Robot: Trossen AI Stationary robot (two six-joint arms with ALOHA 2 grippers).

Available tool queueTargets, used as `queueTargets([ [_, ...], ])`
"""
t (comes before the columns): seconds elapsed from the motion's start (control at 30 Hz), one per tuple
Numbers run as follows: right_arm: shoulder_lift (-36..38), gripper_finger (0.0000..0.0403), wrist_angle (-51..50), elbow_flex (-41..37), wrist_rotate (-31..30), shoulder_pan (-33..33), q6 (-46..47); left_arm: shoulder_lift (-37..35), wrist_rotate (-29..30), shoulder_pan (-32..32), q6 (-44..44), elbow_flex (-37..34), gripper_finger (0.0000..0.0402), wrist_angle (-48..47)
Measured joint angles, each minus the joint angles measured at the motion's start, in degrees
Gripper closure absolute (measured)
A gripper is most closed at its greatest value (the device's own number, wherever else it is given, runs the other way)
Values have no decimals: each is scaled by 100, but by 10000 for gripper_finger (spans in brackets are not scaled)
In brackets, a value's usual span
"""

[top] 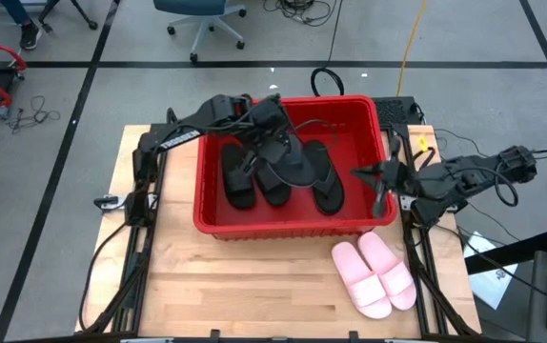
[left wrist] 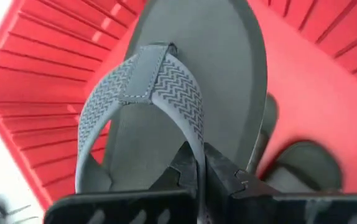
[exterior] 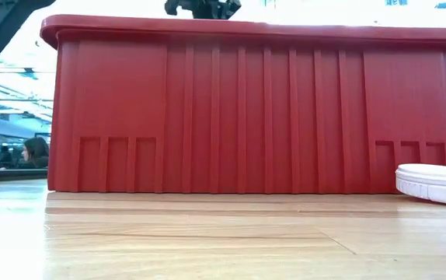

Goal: Pick and place slides into bin
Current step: Put the black slipper into the red red container

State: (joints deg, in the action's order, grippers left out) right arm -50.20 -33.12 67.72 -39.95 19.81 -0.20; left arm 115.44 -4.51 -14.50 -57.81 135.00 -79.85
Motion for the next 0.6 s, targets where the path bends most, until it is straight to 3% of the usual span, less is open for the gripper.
queueTargets([
  [0.3, -30, 403, 162, 0, -192, -565, -3, 625, 5, -44, -713, -4, 401, 49],
  [0.6, -30, 403, 160, 0, -180, -634, -3, 1277, 11, -36, -944, -2, 401, 117],
])
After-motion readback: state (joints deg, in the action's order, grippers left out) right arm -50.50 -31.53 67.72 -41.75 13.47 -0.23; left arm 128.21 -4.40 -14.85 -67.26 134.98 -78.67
